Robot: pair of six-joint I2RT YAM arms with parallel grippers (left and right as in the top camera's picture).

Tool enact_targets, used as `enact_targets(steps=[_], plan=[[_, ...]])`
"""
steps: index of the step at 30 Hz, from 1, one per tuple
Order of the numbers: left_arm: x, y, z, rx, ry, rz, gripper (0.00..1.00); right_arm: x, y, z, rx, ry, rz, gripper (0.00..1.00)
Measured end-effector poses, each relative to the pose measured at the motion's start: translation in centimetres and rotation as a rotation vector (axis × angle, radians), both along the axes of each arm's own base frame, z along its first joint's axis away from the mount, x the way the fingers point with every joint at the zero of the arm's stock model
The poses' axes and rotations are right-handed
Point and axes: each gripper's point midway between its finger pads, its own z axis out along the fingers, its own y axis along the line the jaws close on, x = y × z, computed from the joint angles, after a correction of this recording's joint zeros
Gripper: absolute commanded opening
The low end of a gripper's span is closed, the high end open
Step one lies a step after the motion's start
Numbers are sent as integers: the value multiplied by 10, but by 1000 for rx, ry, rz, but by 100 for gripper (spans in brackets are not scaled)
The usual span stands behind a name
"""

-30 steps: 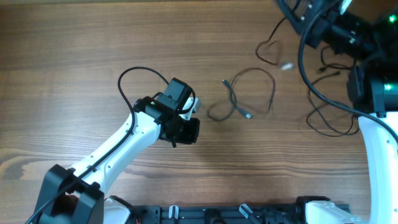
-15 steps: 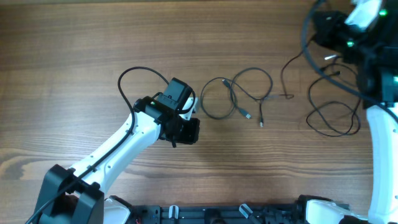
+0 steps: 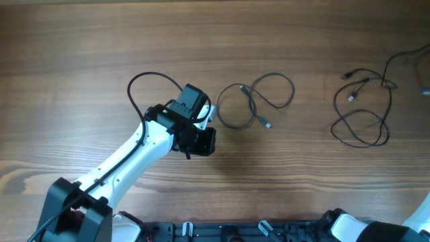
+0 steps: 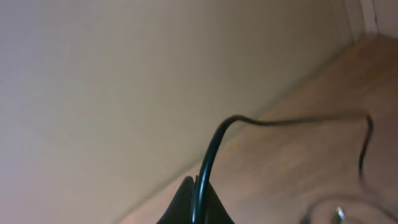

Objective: Untangle cables

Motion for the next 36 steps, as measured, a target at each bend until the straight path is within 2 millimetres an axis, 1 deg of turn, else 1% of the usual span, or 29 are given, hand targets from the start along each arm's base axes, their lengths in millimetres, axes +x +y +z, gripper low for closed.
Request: enact_targets(steps=[1,2,3,4,5,6,7,8,9,10,11,12,13,14,15,16,18,28,31,33,34,35,36], plan=[[0,0,0,-1,-1,0,20,-7,-1,-27,39,107,-25,4],[1,0,0,-1,-2,0,20,-10,-3,-43,55,163,-38,4],[1,0,0,-1,-2,0,20,-16,-6,-74,92,277,-56,4],[1,0,0,-2,-4,0,20,-20,-7,-101,128,368,-66,4],[1,-1,0,-3,-4,0,20,-22,-9,-128,167,455,-69,8],[1,-1,0,-2,-4,0,20,-22,-12,-158,205,539,-70,16],[1,-1,0,-2,-4,0,20,-23,-12,-182,239,604,-66,24],[1,0,0,-2,-4,0,20,-26,-11,-208,276,675,-58,36],[1,0,0,-2,-3,0,20,-31,-9,-239,318,767,-43,47],[1,0,0,-2,-3,0,21,-34,-7,-264,348,833,-26,68],[1,0,0,-2,-4,0,22,-38,-5,-278,372,878,-18,86],[1,0,0,-2,-3,0,22,-41,-4,-292,393,919,-11,98],[1,0,0,-2,-3,0,22,-43,-3,-308,417,959,-6,100],[1,0,0,-2,-3,0,22,-44,-3,-315,423,975,1,100],[1,0,0,-2,-3,0,22,-46,-1,-326,442,1005,5,100],[1,0,0,-2,-3,0,23,-47,-1,-332,450,1020,7,100],[1,0,0,-2,-3,0,23,-48,0,-337,458,1031,9,100],[1,0,0,-2,-3,0,23,-57,7,-337,486,1070,15,99],[1,0,0,-2,-3,0,23,-60,12,-335,509,1079,25,99],[1,0,0,-2,-3,0,23,-57,13,-321,500,1044,30,99],[1,0,0,-2,-3,0,23,-52,10,-302,471,995,27,99],[1,0,0,-2,-3,0,23,-44,5,-276,423,926,19,99],[1,0,0,-2,-3,0,23,-35,-2,-237,353,822,6,99]])
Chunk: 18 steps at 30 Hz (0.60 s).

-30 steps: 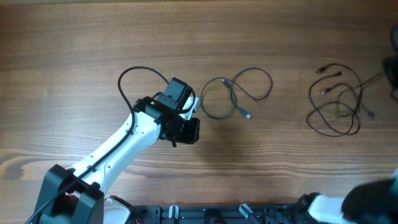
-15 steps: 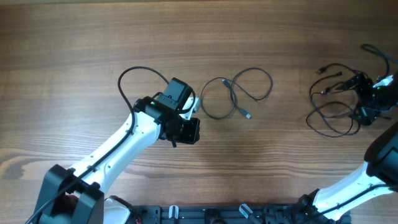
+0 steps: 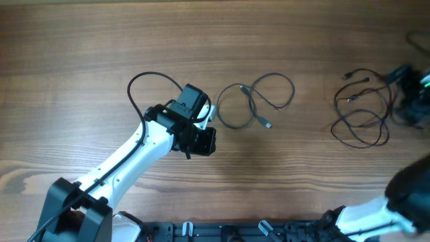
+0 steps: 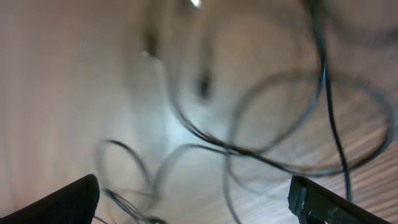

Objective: Untangle cables

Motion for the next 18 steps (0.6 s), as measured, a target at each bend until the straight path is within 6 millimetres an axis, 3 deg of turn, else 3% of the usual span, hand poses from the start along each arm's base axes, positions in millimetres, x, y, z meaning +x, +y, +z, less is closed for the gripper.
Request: enact_targets(steps=[1,3,4,6,8,10,16,18], plan=[[0,0,0,0,0,0,23,8,-6,57,-104,-145,-6,99],[0,0,0,0,0,0,23,8,-5,128,-229,-333,-23,99],[0,0,0,0,0,0,23,-1,2,169,-292,-432,-34,99],[0,0,0,0,0,0,23,-15,13,208,-351,-527,-40,99],[0,0,0,0,0,0,23,-16,20,211,-345,-533,-32,99],[0,0,0,0,-1,0,23,-5,25,191,-304,-484,-2,99],[0,0,0,0,-1,0,23,22,51,129,-206,-328,145,67],[0,0,0,0,-1,0,23,24,56,106,-165,-260,171,70]])
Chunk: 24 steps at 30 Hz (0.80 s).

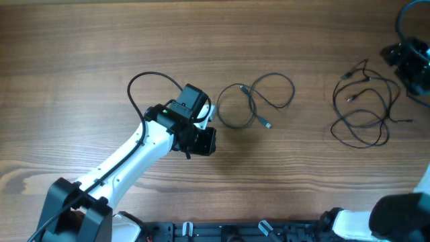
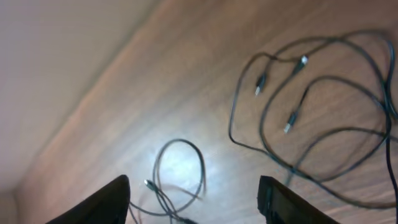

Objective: Untangle cables

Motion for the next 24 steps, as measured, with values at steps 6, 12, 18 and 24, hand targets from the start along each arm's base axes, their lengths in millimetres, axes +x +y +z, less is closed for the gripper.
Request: enact_targets(steps=[6,12,18,24], plan=[[3,-2,1,-8,-13,0,24,3,31,-21,-11,68,146,82],[3,-2,1,-8,-15,0,22,14,128,-28,-64,71,452,85],[12,34,-11,186,-25,170,39,20,235,-92,-82,202,727,86],[23,76,-14,287,-4,351,45,31,290,-158,-117,275,821,81]])
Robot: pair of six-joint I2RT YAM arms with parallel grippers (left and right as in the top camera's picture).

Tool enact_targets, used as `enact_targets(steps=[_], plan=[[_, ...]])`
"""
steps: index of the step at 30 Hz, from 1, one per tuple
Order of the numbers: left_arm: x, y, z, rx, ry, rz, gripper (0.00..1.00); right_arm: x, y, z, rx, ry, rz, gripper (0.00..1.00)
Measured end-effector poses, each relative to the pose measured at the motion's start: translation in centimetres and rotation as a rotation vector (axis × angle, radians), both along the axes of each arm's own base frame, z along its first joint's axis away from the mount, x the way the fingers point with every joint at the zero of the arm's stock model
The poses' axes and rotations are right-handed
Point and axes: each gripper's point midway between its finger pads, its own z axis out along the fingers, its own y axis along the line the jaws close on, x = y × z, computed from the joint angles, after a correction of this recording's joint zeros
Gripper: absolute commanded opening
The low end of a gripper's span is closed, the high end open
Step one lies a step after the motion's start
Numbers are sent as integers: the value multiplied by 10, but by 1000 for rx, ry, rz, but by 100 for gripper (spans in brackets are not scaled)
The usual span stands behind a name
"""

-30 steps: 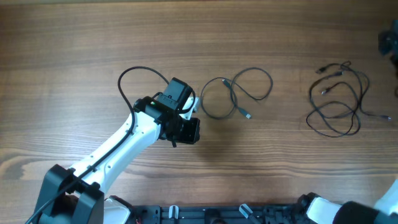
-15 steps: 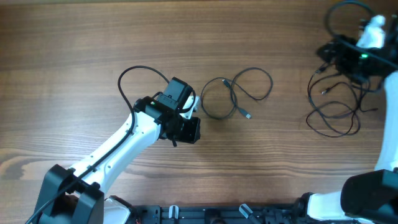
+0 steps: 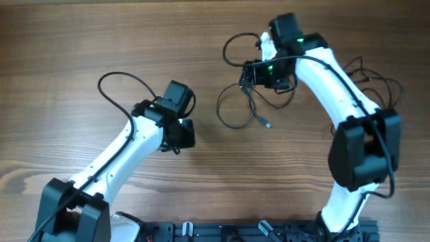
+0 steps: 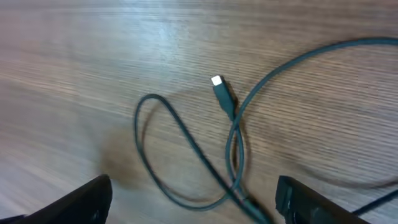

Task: Untangle cables
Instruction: 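Move the right gripper to the center and grasp the last cable, then carry the last cable to the right pile with the right gripper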

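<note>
A thin dark cable [image 3: 234, 111] lies looped at the table's middle, its light-tipped plug [image 3: 267, 125] at the near right. My right gripper [image 3: 261, 74] hangs over that cable's far right loop, hiding part of it. In the right wrist view the right gripper [image 4: 194, 208] is open, its fingers [image 4: 84, 200] wide apart above a crossing of the cable [image 4: 186, 146] near the plug [image 4: 218, 83]. A second tangle of cables [image 3: 380, 86] lies at the right, partly behind the right arm. My left gripper [image 3: 180, 133] sits left of the middle cable, apart from it.
The wooden table [image 3: 80, 47] runs to every edge of the overhead view. Each arm trails its own black wire loop: the right arm's wire [image 3: 234, 42] at the back, the left arm's wire [image 3: 111, 81] at the left.
My right gripper, open, was at the far right corner over the right tangle; now it is over the middle cable. The left gripper has shifted left, away from that cable.
First the right arm was outside the overhead view and the left gripper rested just left of the middle cable. Then the right gripper showed, open, at the right edge by the right tangle, then at the far right corner. Now it is over the middle cable.
</note>
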Motion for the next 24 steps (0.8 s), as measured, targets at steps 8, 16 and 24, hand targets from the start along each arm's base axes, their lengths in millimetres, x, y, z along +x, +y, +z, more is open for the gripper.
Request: enact_targets(steps=[8,16,24], plan=[[1,6,0,13,3,28,45,-10,-13,-33,-105,34,48,67],[1,7,0,13,4,29,45,-24,-20,-55,-133,71,62,4],[0,7,0,15,8,31,46,7,-60,3,-132,5,-49,4]])
